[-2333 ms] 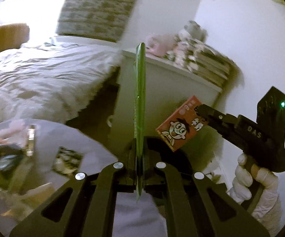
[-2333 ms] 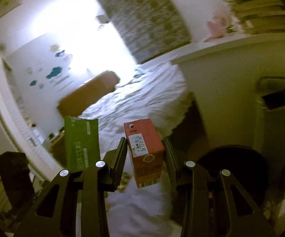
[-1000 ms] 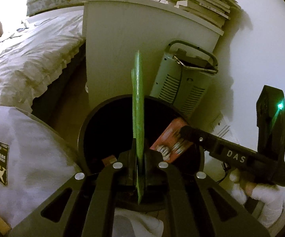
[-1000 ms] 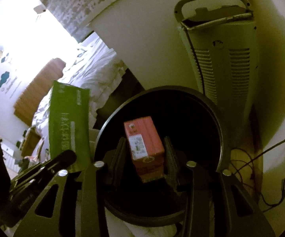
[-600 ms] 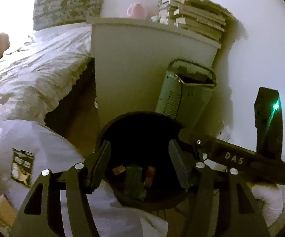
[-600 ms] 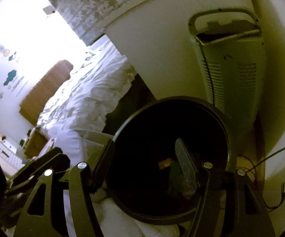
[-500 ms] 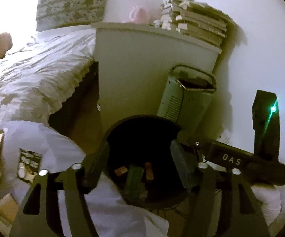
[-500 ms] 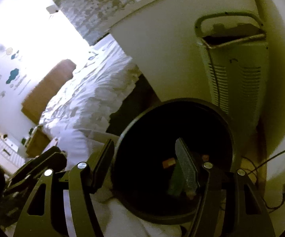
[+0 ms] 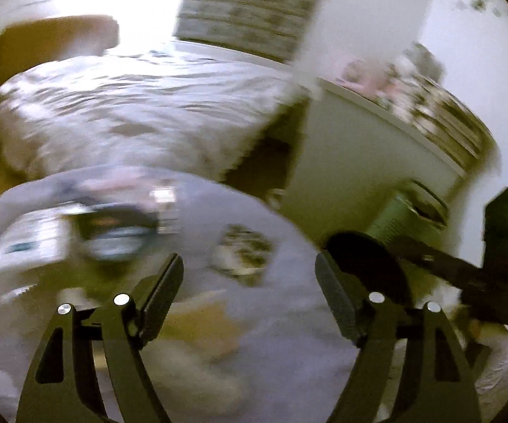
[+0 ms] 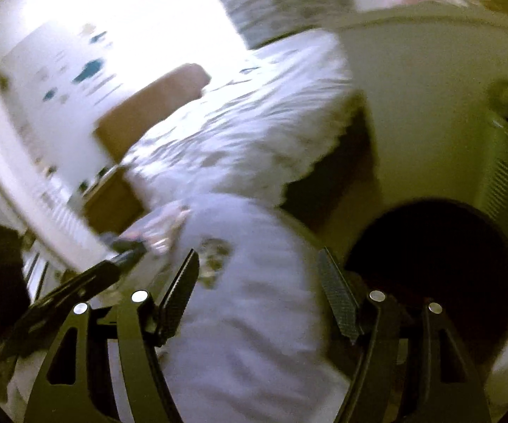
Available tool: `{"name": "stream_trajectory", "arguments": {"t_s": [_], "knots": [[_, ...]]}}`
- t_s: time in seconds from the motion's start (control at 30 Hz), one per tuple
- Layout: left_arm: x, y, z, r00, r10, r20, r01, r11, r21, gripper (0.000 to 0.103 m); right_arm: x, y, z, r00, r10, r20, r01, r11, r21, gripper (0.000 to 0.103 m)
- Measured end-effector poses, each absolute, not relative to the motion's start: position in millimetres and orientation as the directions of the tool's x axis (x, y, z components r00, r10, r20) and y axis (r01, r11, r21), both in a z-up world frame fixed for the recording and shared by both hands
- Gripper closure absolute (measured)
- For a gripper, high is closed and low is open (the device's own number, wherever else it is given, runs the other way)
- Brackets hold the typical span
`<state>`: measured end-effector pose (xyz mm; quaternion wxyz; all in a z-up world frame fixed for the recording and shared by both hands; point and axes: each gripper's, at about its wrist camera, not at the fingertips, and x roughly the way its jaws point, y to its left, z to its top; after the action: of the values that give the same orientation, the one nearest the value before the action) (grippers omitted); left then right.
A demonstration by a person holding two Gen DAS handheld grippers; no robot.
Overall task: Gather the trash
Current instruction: 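Grasp the white plastic bag with the left gripper while the right grasps a dark wrapper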
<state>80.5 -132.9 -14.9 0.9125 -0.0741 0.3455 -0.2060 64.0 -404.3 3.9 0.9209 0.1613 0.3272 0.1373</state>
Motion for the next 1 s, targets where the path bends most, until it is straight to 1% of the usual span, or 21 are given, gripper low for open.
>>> {"name": "stream_trajectory", "arguments": {"t_s": [0.17, 0.27, 0.4, 0.47, 0.5, 0.57, 0.6, 0.67, 0.7, 0.73, 0.77, 0.83, 0.9, 0.93, 1.0], "knots": [[94.5, -21.5, -19.8, 0.736, -0.292, -0.611, 0.107, 0.941, -0.321, 0.026, 85.9, -325.4, 32.6, 0.698, 0.452, -0.555, -0.355, 0.892, 0.279, 0.033], [109.3, 25.5, -26.7, 0.724, -0.269, -0.635, 0.034, 0.934, -0.357, 0.026, 100.5, -277.0, 46.6, 0.665, 0.486, -0.567, -0.462, 0.864, 0.199, 0.033], [133.8, 63.6, -46.3, 0.674, -0.306, -0.672, -0.009, 0.907, -0.422, 0.026, 123.4, -214.8, 52.3, 0.617, 0.497, -0.610, -0.571, 0.816, 0.088, 0.037], [143.6, 71.5, -56.3, 0.645, -0.336, -0.687, -0.011, 0.894, -0.448, 0.026, 140.3, -185.0, 45.8, 0.592, 0.482, -0.645, -0.617, 0.787, 0.021, 0.042], [148.7, 73.1, -63.2, 0.623, -0.375, -0.687, 0.002, 0.879, -0.477, 0.027, 143.7, -177.5, 42.6, 0.586, 0.470, -0.659, -0.626, 0.780, 0.000, 0.043], [157.3, 75.2, -71.9, 0.596, -0.414, -0.688, 0.006, 0.859, -0.511, 0.027, 160.0, -159.9, 28.6, 0.564, 0.425, -0.708, -0.643, 0.764, -0.053, 0.043], [162.0, 78.8, -77.4, 0.583, -0.438, -0.684, 0.009, 0.846, -0.534, 0.027, 166.9, -155.2, 24.1, 0.549, 0.414, -0.726, -0.652, 0.756, -0.063, 0.043], [167.9, 85.6, -85.2, 0.571, -0.470, -0.674, -0.001, 0.820, -0.573, 0.028, 177.9, -148.3, 13.9, 0.526, 0.394, -0.753, -0.663, 0.745, -0.073, 0.046], [170.9, 87.4, -88.6, 0.564, -0.483, -0.670, -0.002, 0.810, -0.586, 0.030, 183.7, -145.8, 8.2, 0.511, 0.383, -0.769, -0.668, 0.740, -0.075, 0.047], [173.3, 88.3, -90.7, 0.556, -0.497, -0.666, 0.001, 0.802, -0.597, 0.038, 188.4, -142.9, 3.5, 0.498, 0.374, -0.782, -0.673, 0.736, -0.077, 0.052], [177.5, 87.9, -93.3, 0.547, -0.521, -0.656, 0.008, 0.786, -0.618, 0.042, 190.1, -140.6, -2.7, 0.489, 0.368, -0.791, -0.677, 0.732, -0.077, 0.060], [180.5, 86.1, -94.8, 0.535, -0.553, -0.639, 0.028, 0.768, -0.640, 0.061, 191.9, -140.1, -9.7, 0.481, 0.359, -0.799, -0.678, 0.731, -0.080, 0.070], [184.1, 82.2, -93.0, 0.529, -0.567, -0.631, 0.045, 0.762, -0.646, 0.067, 189.9, -143.7, -11.5, 0.479, 0.373, -0.794, -0.674, 0.737, -0.060, 0.081], [186.3, 80.3, -91.7, 0.531, -0.564, -0.632, 0.050, 0.766, -0.641, 0.073, 189.1, -146.1, -11.2, 0.479, 0.385, -0.789, -0.670, 0.741, -0.045, 0.086], [185.1, 79.3, -86.3, 0.552, -0.559, -0.619, 0.059, 0.767, -0.639, 0.078, 185.6, -149.3, -8.1, 0.489, 0.404, -0.773, -0.660, 0.751, -0.025, 0.086]]}}
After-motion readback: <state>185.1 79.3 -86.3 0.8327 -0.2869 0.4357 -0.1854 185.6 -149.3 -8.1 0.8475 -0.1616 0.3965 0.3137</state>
